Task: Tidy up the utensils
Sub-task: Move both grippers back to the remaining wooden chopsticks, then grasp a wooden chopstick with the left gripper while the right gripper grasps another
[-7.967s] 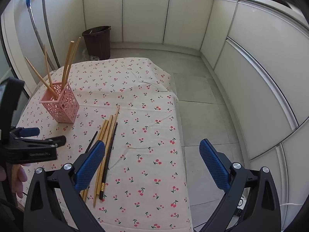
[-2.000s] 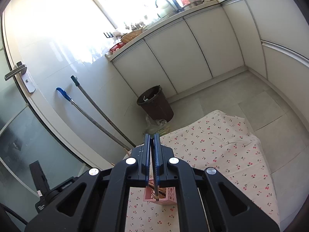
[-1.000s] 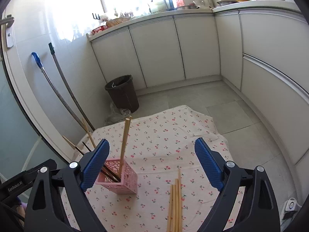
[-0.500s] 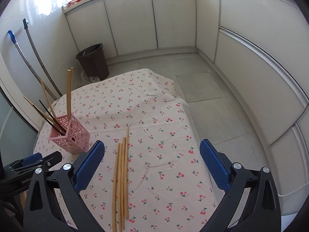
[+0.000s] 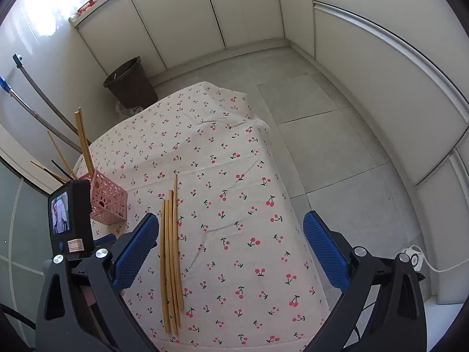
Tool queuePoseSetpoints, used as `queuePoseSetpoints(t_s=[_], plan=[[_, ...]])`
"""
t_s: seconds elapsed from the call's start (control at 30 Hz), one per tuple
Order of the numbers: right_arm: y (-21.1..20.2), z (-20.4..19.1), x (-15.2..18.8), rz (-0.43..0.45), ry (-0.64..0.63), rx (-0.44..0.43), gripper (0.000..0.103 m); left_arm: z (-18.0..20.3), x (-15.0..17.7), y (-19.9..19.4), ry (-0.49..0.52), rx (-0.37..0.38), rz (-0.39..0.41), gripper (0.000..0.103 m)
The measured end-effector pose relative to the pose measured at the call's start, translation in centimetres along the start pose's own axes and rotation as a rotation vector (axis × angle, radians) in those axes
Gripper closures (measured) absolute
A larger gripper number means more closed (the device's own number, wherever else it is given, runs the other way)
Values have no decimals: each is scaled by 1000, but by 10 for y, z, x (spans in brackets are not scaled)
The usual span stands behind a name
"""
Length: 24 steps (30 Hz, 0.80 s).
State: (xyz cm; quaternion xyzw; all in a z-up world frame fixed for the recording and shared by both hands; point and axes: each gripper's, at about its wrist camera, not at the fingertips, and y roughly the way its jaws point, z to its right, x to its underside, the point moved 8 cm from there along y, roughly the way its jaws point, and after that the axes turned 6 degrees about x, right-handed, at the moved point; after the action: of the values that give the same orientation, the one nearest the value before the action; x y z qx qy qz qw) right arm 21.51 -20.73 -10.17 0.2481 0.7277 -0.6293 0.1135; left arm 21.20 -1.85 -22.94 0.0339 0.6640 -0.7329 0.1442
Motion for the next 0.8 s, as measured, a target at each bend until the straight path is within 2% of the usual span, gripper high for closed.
queuePoseSetpoints(t_s=[0.17,0.23,0.47,0.53,0.63,0.73,0.77,0.8], plan=[[6,7,-1,-43,53,-42,7,0,-8,12,-22,-50,1,16],[7,10,-2,-50,71,-51,7,-3,-11,14,-32,-75,11,20],[9,13,-3,-57,92,-53,7,-3,-10,26,-44,-58,-12,32],[11,13,-3,-61,90,-54,7,3,-11,28,-30,-42,-7,42],[13,12,-2,-60,77,-43,7,15,-16,31,15,-17,-2,62],[18,14,-2,-65,77,-20,7,24,-19,32,60,19,6,77],[22,15,-2,-71,79,-13,7,26,-19,33,68,28,7,79],[26,16,-1,-79,83,-8,7,25,-19,32,78,47,11,89]])
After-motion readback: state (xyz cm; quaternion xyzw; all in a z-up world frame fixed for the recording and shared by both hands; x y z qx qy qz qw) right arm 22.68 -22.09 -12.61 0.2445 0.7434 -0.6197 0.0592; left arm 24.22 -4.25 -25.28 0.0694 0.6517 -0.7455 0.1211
